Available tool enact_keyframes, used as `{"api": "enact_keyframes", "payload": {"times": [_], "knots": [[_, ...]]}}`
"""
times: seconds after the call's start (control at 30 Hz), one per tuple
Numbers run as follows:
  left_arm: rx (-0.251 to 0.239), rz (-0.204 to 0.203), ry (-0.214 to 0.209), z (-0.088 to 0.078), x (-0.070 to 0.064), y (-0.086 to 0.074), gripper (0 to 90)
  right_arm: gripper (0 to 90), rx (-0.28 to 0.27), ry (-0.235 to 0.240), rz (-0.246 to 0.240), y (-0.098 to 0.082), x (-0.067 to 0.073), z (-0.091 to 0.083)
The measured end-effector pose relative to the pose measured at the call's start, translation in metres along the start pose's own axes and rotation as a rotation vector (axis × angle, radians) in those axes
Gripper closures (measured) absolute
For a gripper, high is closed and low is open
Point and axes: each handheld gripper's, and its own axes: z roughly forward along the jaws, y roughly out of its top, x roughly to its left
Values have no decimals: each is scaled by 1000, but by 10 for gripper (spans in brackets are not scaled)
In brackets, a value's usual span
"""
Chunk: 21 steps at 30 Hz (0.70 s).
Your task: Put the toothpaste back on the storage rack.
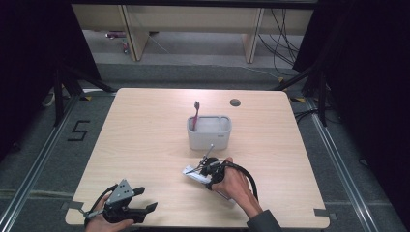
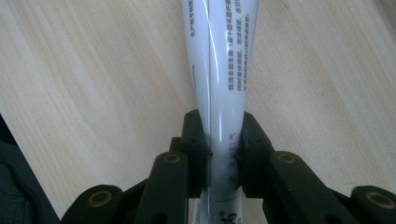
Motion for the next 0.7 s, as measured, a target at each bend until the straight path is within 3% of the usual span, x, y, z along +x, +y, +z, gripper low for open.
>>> {"api": "enact_keyframes", "payload": {"times": [0.2,0.37,0.7], "knots": [[0,-5,5,-1,-1,0,281,758,-43,9,-16,-2,-2,-8],[2,-4,1,-1,0,1,280,758,-135,12,-34,-8,-5,-17],[6,5,-5,0,1,0,272,758,-276,8,9,-20,-9,-31]]}}
